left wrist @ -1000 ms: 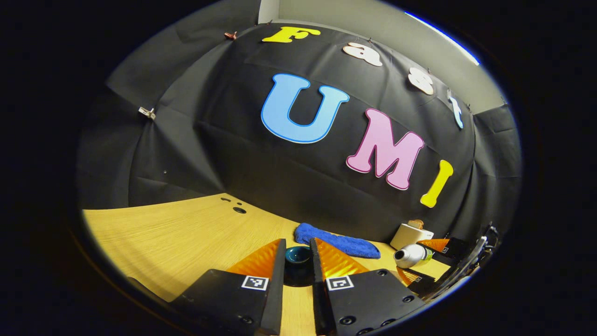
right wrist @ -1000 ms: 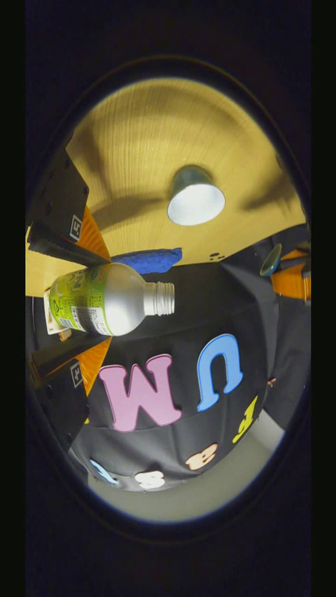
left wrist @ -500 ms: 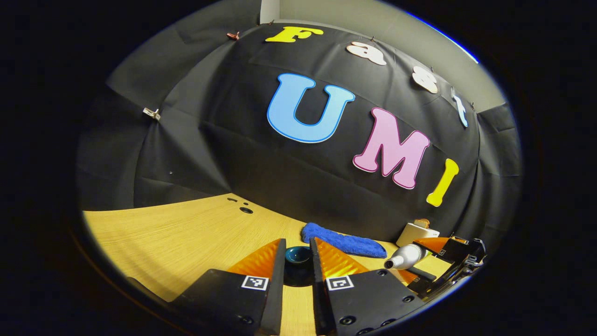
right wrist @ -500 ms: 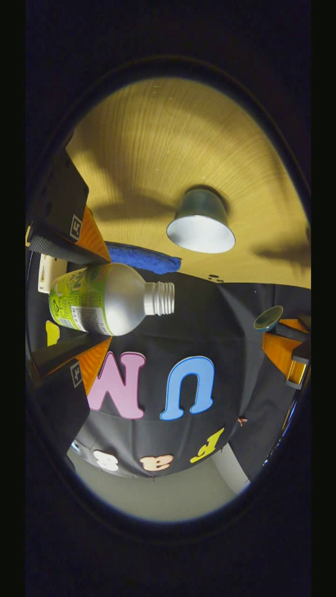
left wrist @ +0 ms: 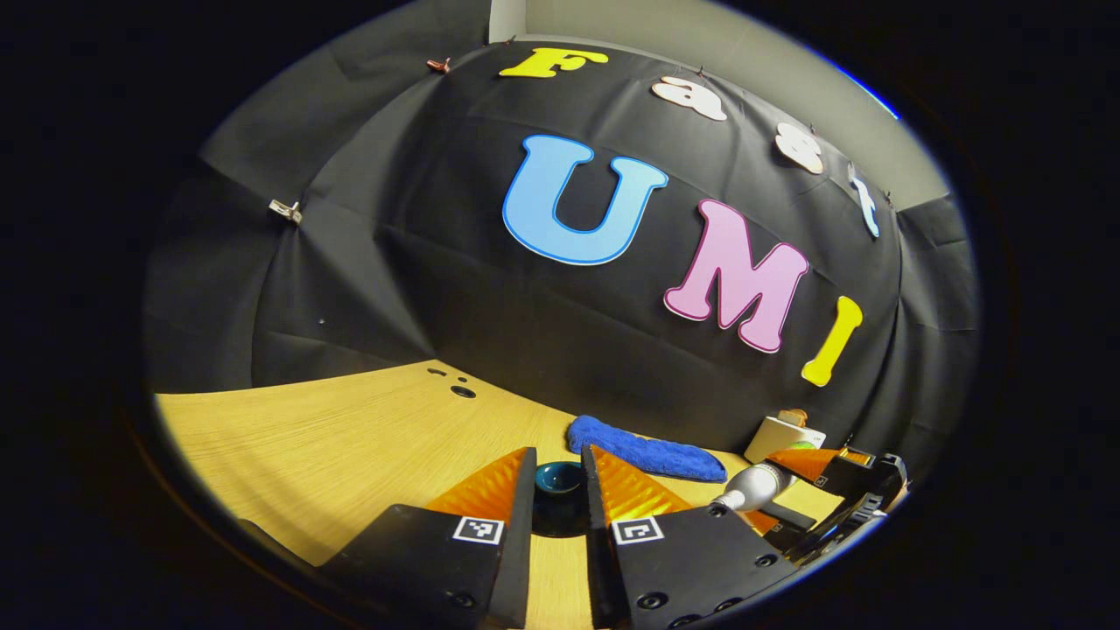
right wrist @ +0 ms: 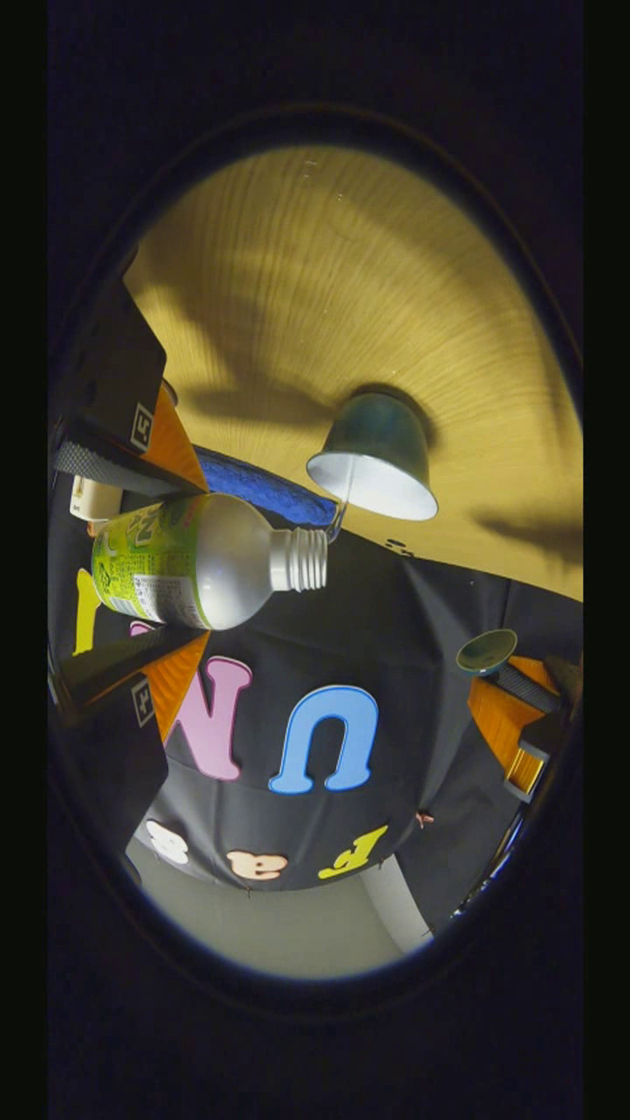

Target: Open the teacup lid with one hand, grasp the water bottle and pour water into the teacup with the other hand; after pouring, place the water bottle on the coaster and then close the teacup lid.

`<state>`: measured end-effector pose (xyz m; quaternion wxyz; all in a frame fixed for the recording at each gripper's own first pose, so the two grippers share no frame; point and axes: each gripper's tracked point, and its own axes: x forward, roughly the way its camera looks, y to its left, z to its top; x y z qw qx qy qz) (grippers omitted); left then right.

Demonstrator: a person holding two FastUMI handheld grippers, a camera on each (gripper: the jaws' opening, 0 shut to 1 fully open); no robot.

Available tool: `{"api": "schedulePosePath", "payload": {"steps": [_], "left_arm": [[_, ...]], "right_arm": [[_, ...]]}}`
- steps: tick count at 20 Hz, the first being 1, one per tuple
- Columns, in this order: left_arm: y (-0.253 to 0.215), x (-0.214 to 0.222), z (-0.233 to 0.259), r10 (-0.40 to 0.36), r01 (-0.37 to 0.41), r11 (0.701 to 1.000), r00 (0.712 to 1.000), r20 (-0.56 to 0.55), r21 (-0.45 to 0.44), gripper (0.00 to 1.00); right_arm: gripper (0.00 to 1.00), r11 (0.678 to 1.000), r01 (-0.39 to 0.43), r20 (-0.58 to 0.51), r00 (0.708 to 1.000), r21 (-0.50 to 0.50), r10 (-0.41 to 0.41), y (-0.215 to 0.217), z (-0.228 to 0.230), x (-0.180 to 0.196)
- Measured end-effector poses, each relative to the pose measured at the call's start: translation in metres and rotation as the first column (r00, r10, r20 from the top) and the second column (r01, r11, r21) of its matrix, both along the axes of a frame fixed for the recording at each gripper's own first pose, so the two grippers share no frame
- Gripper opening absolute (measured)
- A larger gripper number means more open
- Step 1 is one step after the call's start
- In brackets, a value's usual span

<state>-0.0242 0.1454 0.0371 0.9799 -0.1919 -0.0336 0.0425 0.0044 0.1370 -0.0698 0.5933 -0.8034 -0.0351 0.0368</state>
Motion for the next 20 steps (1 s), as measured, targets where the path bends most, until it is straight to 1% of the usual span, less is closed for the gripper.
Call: {"api": "schedulePosePath", "payload": {"steps": [7,20], "left_arm": [[0.0001,0.0006,-0.0012,-0.002,0.002,1.000,1.000,-0.005,-0.006,0.31],[0.0019,-0.0003,-0.0035,-0.002,0.002,1.000,1.000,-0.013,-0.012,0.31]], "right_arm": [[0.77,0.999,-0.010,-0.001,1.000,-0.045,0.010,0.0025,-0.0032,-0.0002],[0.77,0.996,-0.015,0.001,1.000,-0.083,0.015,-0.0003,-0.0046,0.0011]]}}
